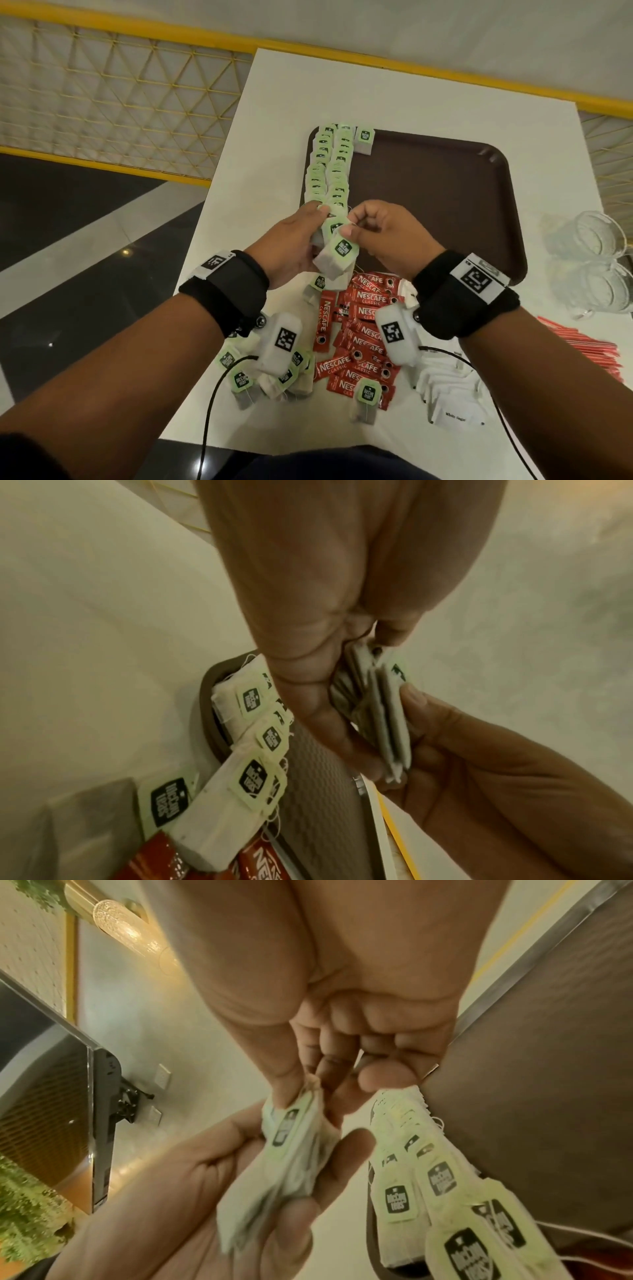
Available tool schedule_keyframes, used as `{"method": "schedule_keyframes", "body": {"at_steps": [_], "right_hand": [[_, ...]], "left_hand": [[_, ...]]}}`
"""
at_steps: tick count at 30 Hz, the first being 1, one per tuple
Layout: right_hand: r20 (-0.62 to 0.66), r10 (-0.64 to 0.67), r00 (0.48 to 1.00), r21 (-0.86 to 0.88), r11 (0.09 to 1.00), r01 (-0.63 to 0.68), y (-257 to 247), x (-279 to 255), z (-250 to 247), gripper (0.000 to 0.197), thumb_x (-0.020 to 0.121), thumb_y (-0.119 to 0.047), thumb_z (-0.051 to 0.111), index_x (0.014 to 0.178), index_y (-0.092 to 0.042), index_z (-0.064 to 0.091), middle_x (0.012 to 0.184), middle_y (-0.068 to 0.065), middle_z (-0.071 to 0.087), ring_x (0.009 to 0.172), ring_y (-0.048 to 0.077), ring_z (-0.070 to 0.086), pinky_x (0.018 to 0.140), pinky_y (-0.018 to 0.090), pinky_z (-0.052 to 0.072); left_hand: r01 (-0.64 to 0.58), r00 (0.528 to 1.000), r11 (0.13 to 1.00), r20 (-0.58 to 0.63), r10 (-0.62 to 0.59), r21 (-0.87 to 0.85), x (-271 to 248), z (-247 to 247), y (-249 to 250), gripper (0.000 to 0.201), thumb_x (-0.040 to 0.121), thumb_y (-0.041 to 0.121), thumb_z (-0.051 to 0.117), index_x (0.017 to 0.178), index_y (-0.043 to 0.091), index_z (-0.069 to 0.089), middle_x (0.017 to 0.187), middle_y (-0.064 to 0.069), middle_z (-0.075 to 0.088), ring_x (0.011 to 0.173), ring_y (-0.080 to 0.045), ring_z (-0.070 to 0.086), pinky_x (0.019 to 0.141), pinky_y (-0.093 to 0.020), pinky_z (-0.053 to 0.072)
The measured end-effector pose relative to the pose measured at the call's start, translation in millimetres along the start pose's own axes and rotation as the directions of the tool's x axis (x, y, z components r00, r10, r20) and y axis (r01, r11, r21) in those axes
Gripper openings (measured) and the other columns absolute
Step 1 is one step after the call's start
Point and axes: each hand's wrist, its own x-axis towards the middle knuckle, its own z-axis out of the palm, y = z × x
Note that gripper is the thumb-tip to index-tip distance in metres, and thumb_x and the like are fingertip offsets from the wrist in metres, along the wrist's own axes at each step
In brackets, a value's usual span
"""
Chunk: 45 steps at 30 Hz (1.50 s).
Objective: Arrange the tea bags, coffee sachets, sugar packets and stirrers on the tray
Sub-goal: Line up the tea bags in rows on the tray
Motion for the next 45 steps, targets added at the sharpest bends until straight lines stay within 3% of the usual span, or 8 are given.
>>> {"method": "schedule_keyframes", "body": {"at_steps": [3,7,12,20,26,31,36,45], "right_hand": [[-0.071,0.012,0.997,0.002,1.000,-0.012,0.6,7.3,1.0,0.021,0.091,-0.022,0.067,0.095,-0.002,0.063,0.088,0.020,0.067,0.062,0.007,0.052,0.055,0.013,0.043],[-0.083,0.031,0.996,0.075,0.997,-0.024,-1.4,15.0,-0.2,0.019,0.090,-0.021,0.067,0.094,-0.003,0.064,0.084,0.015,0.066,0.066,0.012,0.054,0.054,0.013,0.043],[-0.062,0.113,0.992,0.213,0.972,-0.097,0.0,21.7,-7.1,0.020,0.091,-0.026,0.065,0.097,-0.007,0.066,0.078,0.000,0.065,0.062,0.006,0.056,0.057,0.023,0.045],[0.114,0.210,0.971,0.263,0.936,-0.233,12.8,23.6,-5.5,0.026,0.083,-0.022,0.075,0.099,-0.006,0.061,0.083,0.010,0.070,0.068,0.013,0.067,0.061,0.023,0.051],[-0.004,0.224,0.975,0.302,0.929,-0.212,14.9,38.2,-4.9,0.025,0.086,-0.008,0.070,0.105,0.004,0.060,0.086,0.014,0.070,0.063,0.012,0.066,0.056,0.022,0.048],[-0.086,0.236,0.968,0.317,0.928,-0.198,18.9,50.1,-10.0,0.025,0.088,-0.016,0.070,0.106,0.000,0.062,0.091,0.016,0.069,0.066,0.011,0.063,0.056,0.020,0.049],[-0.016,0.313,0.950,0.423,0.863,-0.277,27.0,54.1,-5.0,0.024,0.091,-0.015,0.067,0.105,0.002,0.060,0.085,0.007,0.070,0.063,0.010,0.066,0.055,0.020,0.049],[-0.225,0.405,0.886,0.460,0.846,-0.270,48.3,123.6,-42.0,0.017,0.097,-0.011,0.057,0.114,-0.006,0.055,0.104,0.012,0.067,0.063,0.012,0.064,0.049,0.018,0.049]], "left_hand": [[-0.039,0.999,0.999,0.029,0.039,0.002,-0.1,-3.8,2.0,0.043,0.101,0.036,0.049,0.142,0.025,0.038,0.130,-0.010,0.063,0.115,-0.031,0.065,0.090,-0.054,0.055],[-0.122,0.992,0.982,0.049,0.116,0.146,9.9,-9.5,-2.5,0.058,0.093,0.004,0.064,0.142,0.019,0.037,0.132,-0.013,0.060,0.118,-0.033,0.062,0.087,-0.058,0.055],[-0.163,0.987,0.973,0.028,0.161,0.162,15.7,-13.2,-1.2,0.066,0.086,0.007,0.072,0.141,0.019,0.037,0.131,-0.012,0.061,0.119,-0.034,0.061,0.089,-0.064,0.052],[-0.248,0.961,0.960,-0.095,0.261,0.129,26.0,-13.8,0.8,0.053,0.088,0.001,0.069,0.133,0.013,0.044,0.123,-0.015,0.066,0.112,-0.034,0.065,0.086,-0.051,0.057],[-0.204,0.965,0.970,-0.137,0.222,0.133,44.4,-18.0,1.3,0.052,0.090,0.006,0.060,0.137,0.016,0.040,0.128,-0.011,0.063,0.114,-0.033,0.064,0.088,-0.053,0.057],[-0.249,0.950,0.954,-0.153,0.274,0.164,54.4,-18.5,0.1,0.041,0.095,0.002,0.055,0.133,0.015,0.048,0.124,-0.012,0.066,0.109,-0.031,0.067,0.082,-0.041,0.058],[-0.260,0.935,0.955,-0.209,0.286,0.142,65.0,-20.9,-3.6,0.049,0.091,0.017,0.066,0.136,0.011,0.047,0.127,-0.012,0.065,0.113,-0.032,0.065,0.090,-0.058,0.054],[-0.241,0.907,0.961,-0.321,0.274,0.138,78.8,-49.9,7.8,0.041,0.094,0.017,0.066,0.127,0.003,0.048,0.123,-0.014,0.066,0.108,-0.032,0.068,0.087,-0.048,0.057]]}}
